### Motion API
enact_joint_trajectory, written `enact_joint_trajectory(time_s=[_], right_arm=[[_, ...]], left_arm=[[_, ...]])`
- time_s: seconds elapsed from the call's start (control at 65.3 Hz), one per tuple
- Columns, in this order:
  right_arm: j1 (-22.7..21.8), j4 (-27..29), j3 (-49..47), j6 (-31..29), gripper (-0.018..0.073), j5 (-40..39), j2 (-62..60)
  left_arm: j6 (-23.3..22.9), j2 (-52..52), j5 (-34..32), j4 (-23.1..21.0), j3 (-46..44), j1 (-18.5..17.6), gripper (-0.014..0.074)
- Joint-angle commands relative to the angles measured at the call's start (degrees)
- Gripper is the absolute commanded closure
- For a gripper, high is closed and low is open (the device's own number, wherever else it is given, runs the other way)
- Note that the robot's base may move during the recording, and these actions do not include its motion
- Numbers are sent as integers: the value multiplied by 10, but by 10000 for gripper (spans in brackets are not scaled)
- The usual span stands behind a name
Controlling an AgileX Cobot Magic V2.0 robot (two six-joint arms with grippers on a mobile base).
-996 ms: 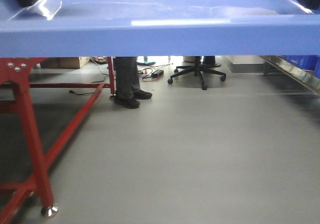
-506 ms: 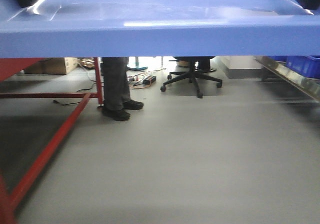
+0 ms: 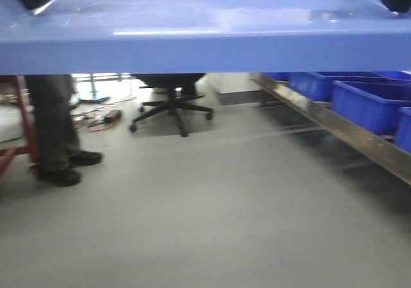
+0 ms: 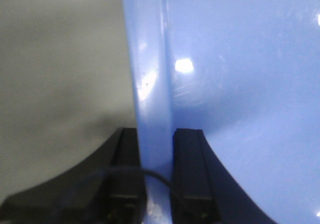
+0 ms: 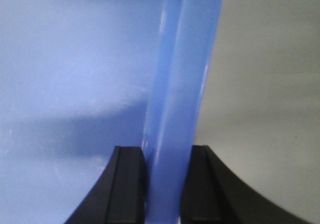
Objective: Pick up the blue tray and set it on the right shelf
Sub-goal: 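Carry the tray with both grippers while driving to the shelving rack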
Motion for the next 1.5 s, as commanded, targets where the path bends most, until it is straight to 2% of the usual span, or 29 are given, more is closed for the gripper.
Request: enact_joint_trajectory(time_s=[0.0, 1.486], right_arm=[[-4, -54, -15, -14, 503, -10, -18], [-4, -54, -15, -14, 503, -10, -18]], left_arm=[[17, -19, 50, 41, -13, -3, 645], [17, -19, 50, 41, -13, -3, 645]])
